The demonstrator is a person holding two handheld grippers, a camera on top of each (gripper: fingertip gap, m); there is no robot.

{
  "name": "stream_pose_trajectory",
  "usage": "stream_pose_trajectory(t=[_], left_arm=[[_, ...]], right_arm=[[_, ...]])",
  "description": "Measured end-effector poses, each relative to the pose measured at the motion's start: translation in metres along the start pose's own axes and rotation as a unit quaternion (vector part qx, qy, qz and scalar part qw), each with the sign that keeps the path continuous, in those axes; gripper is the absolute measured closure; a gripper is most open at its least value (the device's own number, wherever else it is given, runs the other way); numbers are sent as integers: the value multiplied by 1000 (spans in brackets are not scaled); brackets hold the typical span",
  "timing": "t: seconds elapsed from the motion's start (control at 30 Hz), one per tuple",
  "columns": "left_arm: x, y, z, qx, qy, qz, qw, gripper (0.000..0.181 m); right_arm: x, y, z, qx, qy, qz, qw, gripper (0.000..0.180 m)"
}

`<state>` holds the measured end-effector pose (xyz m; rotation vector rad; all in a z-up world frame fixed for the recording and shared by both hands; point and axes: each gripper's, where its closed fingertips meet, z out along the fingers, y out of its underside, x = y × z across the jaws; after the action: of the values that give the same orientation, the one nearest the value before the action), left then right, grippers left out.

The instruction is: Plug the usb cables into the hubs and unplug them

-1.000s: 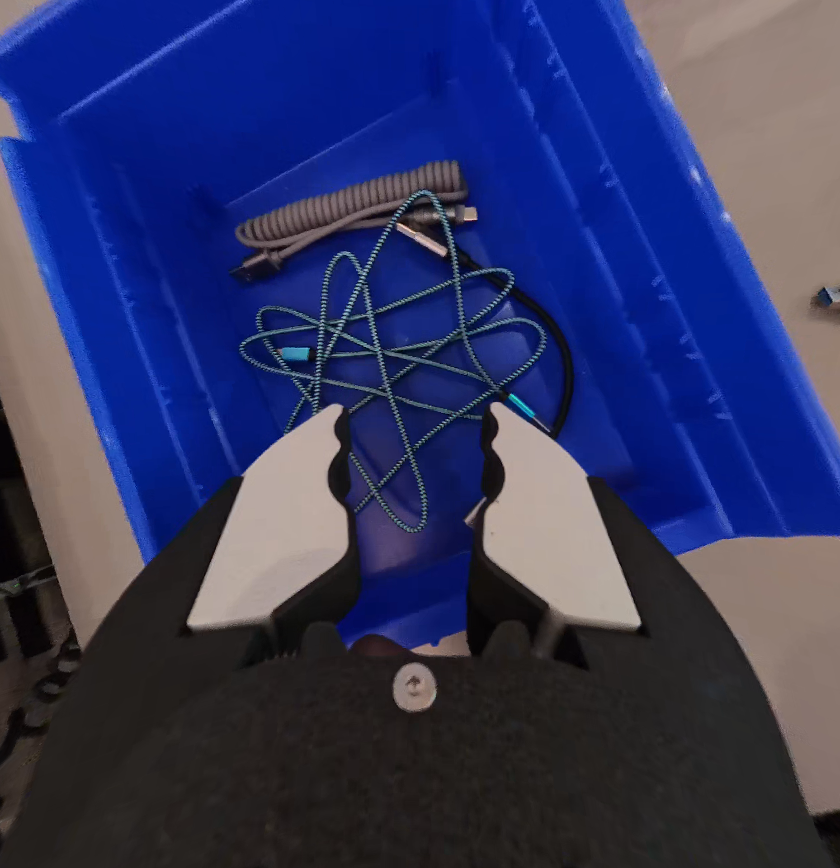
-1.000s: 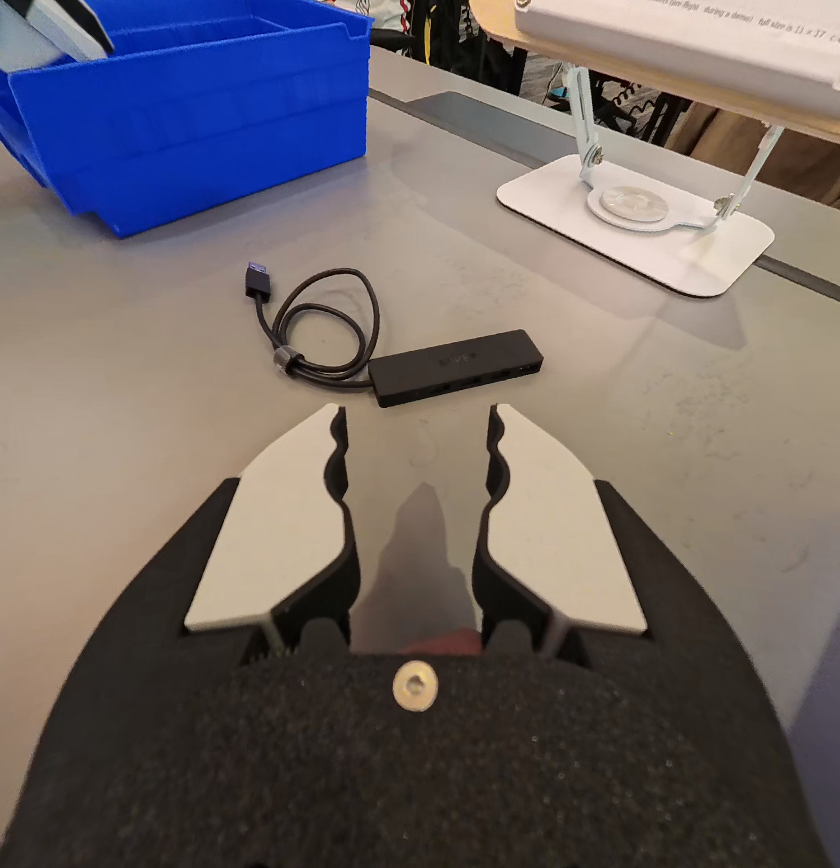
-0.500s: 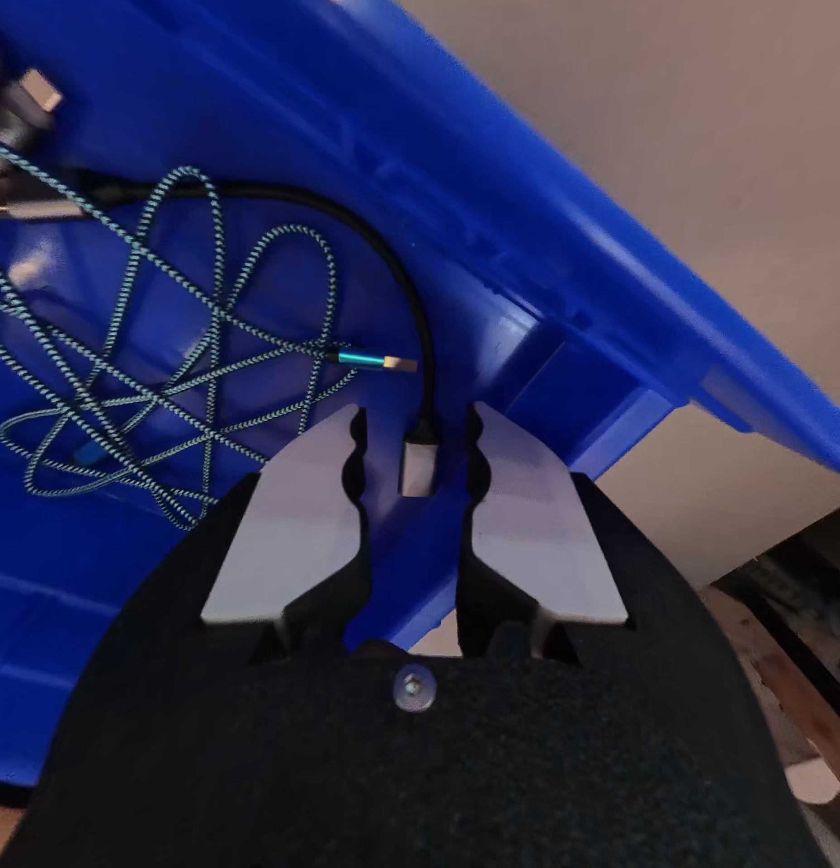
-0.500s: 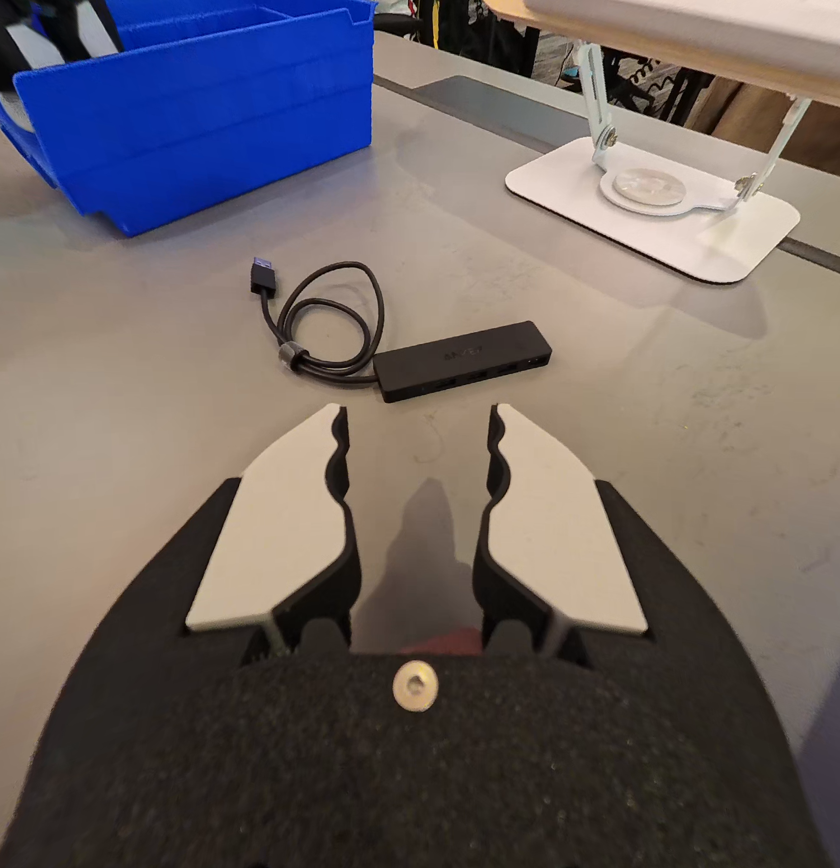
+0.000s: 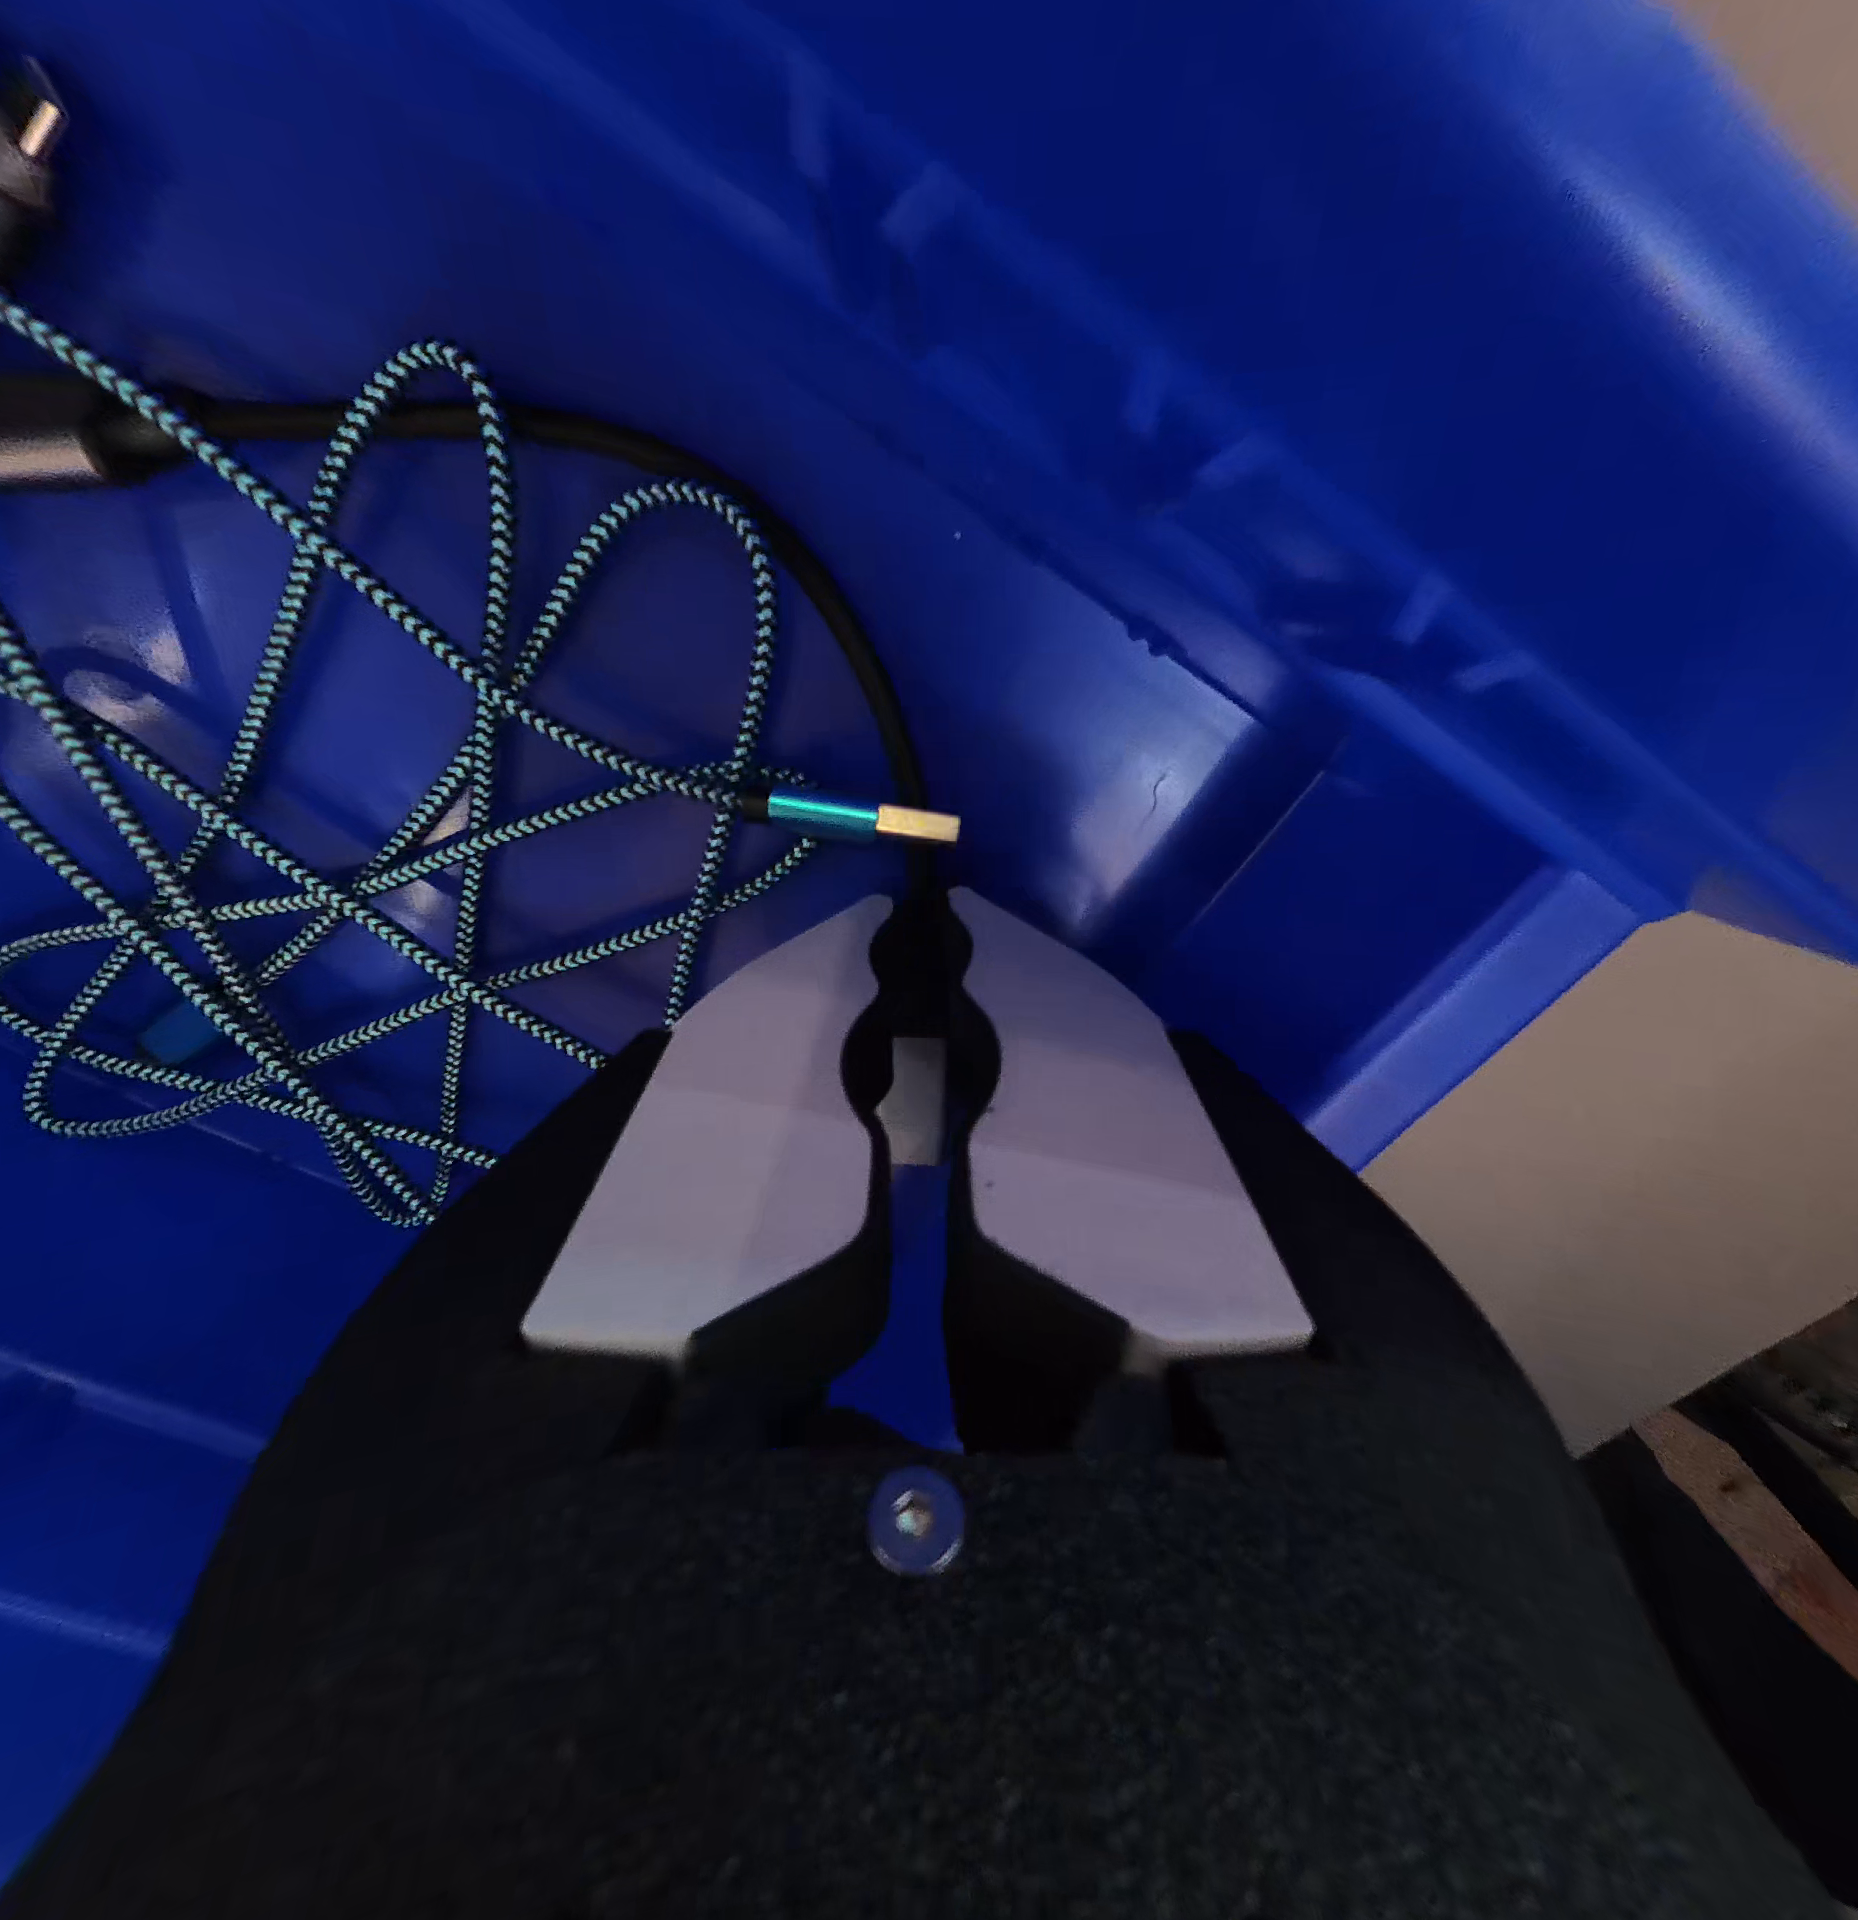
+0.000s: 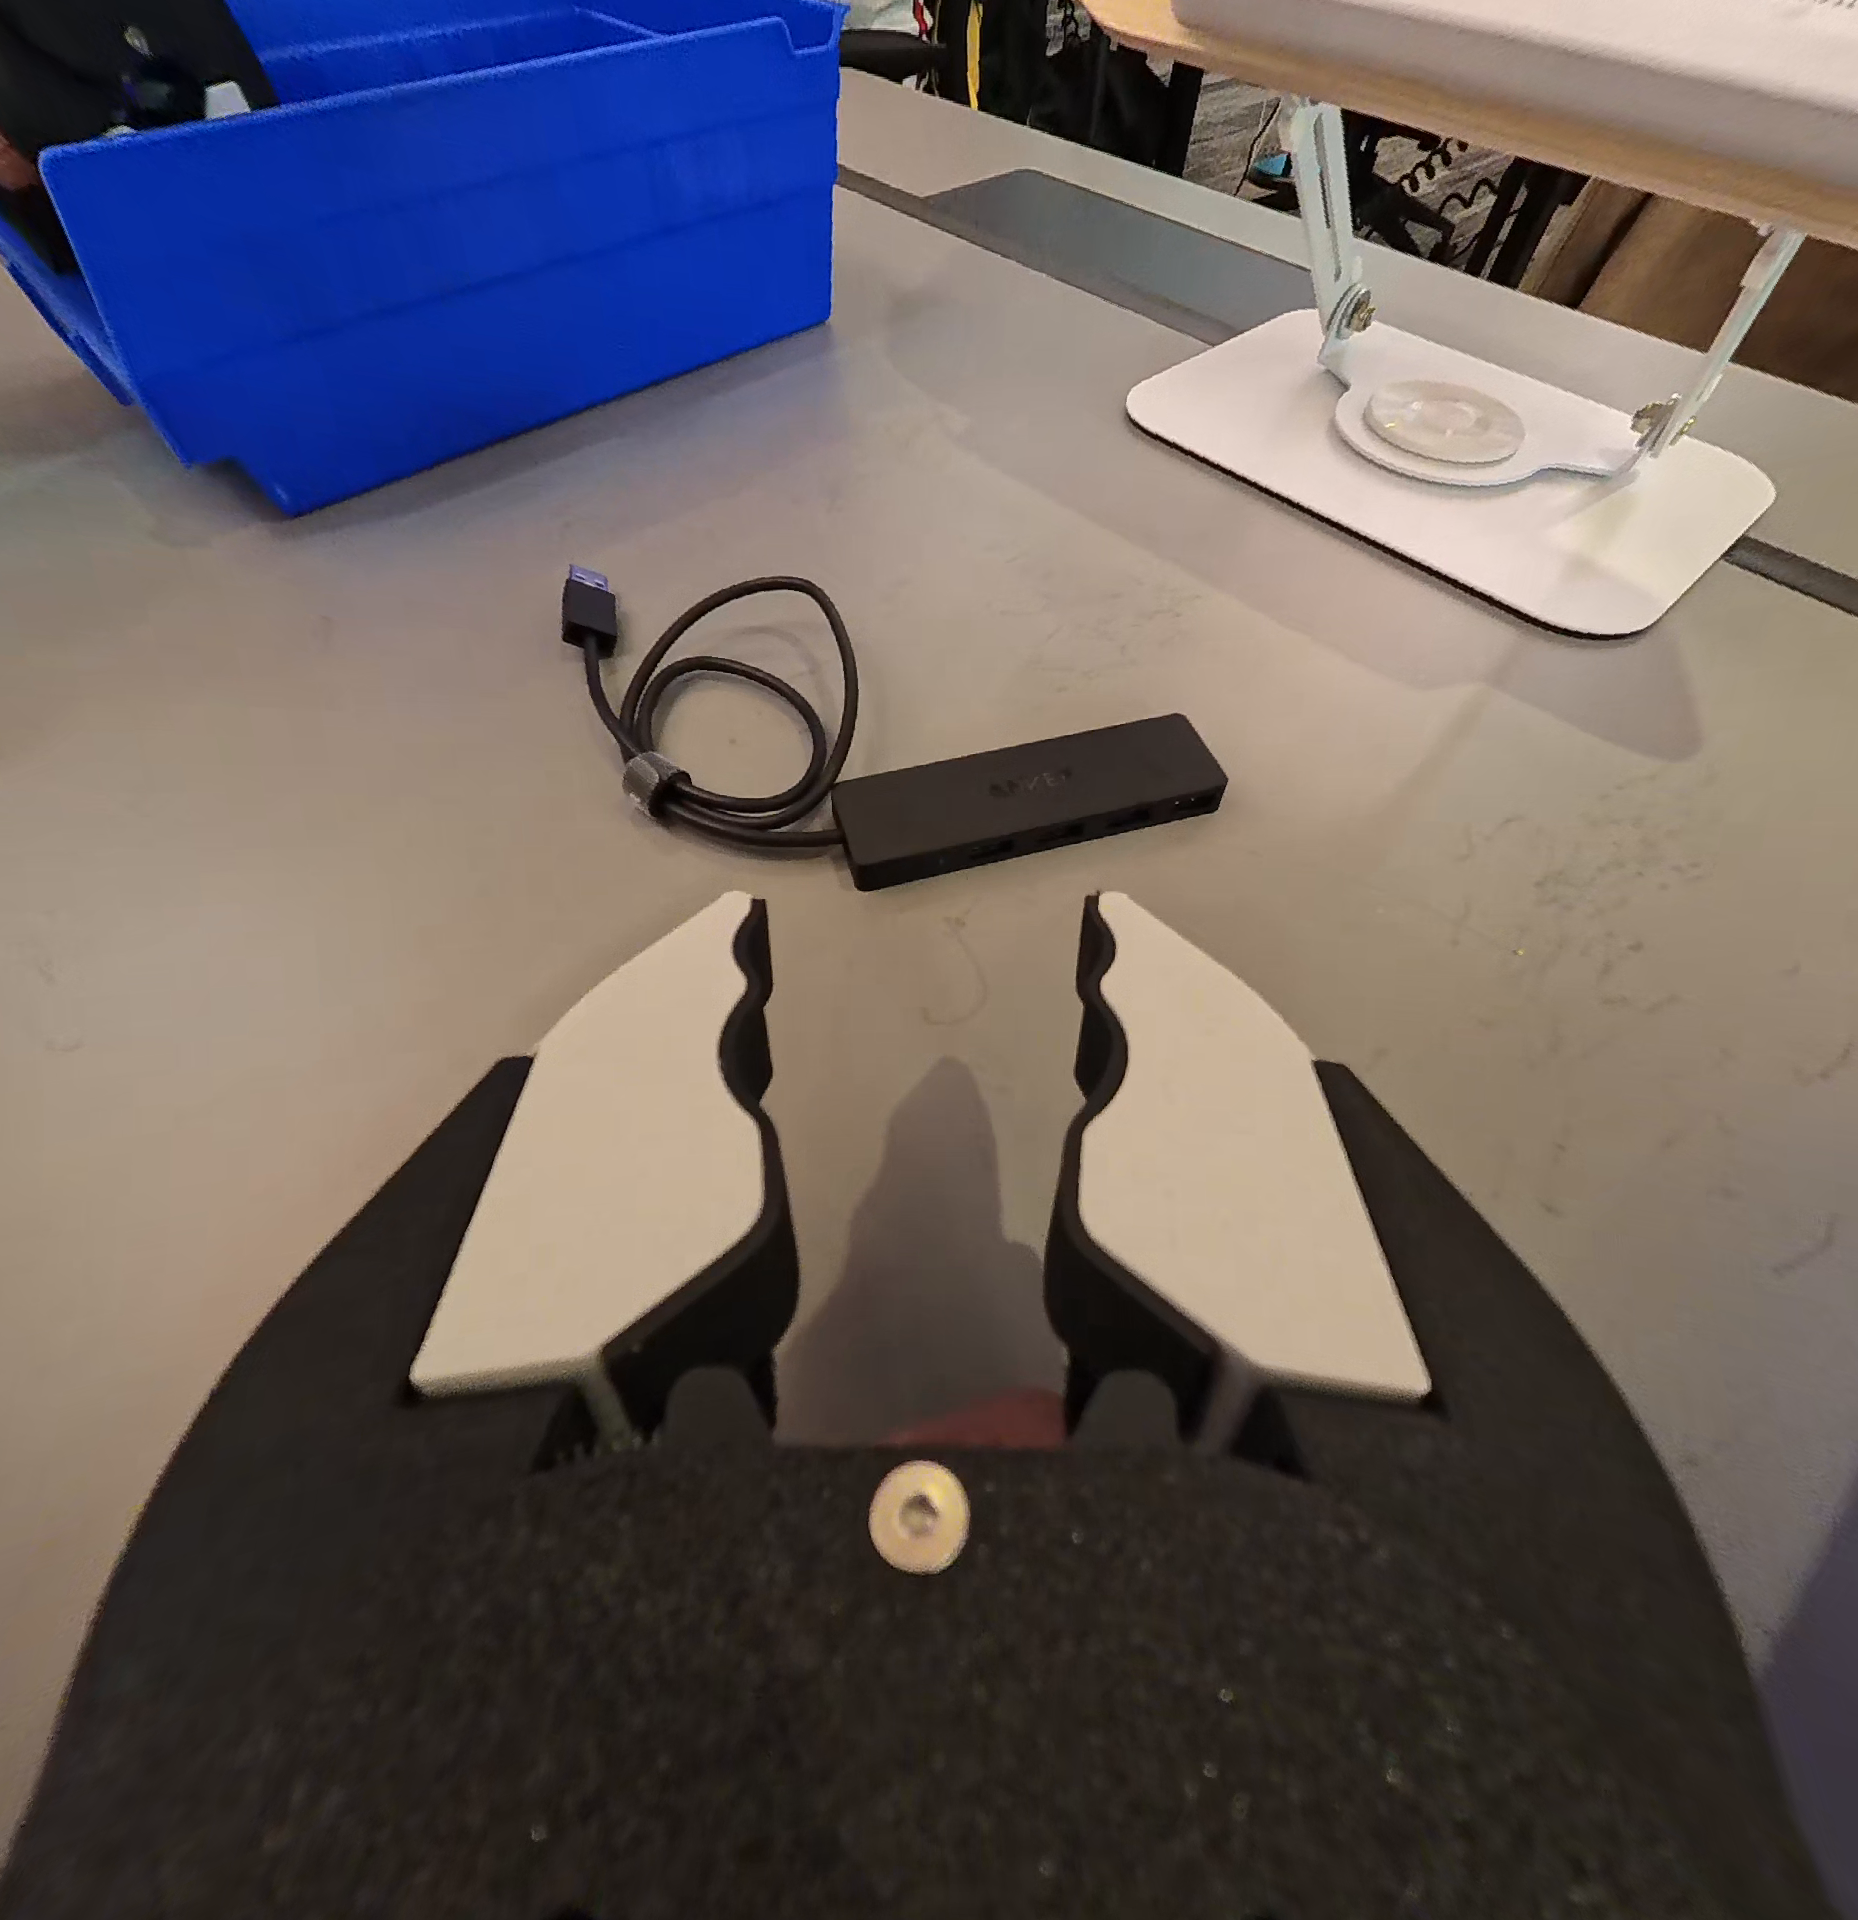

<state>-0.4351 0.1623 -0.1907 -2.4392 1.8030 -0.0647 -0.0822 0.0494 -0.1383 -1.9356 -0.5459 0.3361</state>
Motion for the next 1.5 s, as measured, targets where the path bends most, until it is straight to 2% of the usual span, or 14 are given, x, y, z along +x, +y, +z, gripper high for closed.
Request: stream_pose_trajectory(t=[0.1, 0.2, 0.4, 0.67, 0.77, 0.87, 0.97, 1.1, 1.23, 1.43, 1.5], left_arm=[[-4, 5, -4, 7, -14, 2, 1000, 176], [-2, -1, -27, 56, -1, -10, 998, 176], [4, -29, -112, 198, -1, -15, 980, 177], [19, -65, -224, 369, -30, -2, 929, 177], [31, -80, -250, 401, -56, 12, 914, 177], [58, -93, -261, 418, -46, 33, 906, 177], [100, -98, -246, 431, -25, 53, 901, 176], [163, -105, -179, 416, -11, 82, 906, 177], [212, -114, -121, 410, 42, 87, 907, 177], [243, -99, -60, 349, 122, 94, 925, 176], [241, -87, -43, 314, 122, 100, 936, 176]], right_arm=[[0, 0, 0, -2, -1, 2, 1000, 123], [0, 1, 1, -3, -2, 3, 1000, 124], [0, 1, 0, -3, -1, 2, 1000, 124], [0, 0, 0, 1, 2, -1, 1000, 124], [0, -1, -1, 3, 3, -2, 1000, 124], [0, -1, -1, 4, 4, -4, 1000, 125], [-1, -1, -1, 4, 5, -7, 1000, 124], [-1, -1, -4, 9, 1, 1, 1000, 125], [-1, -2, -5, 13, -2, 8, 1000, 125], [-1, -2, -4, 12, -3, 9, 1000, 125], [-2, -2, -4, 12, -4, 9, 1000, 125]])
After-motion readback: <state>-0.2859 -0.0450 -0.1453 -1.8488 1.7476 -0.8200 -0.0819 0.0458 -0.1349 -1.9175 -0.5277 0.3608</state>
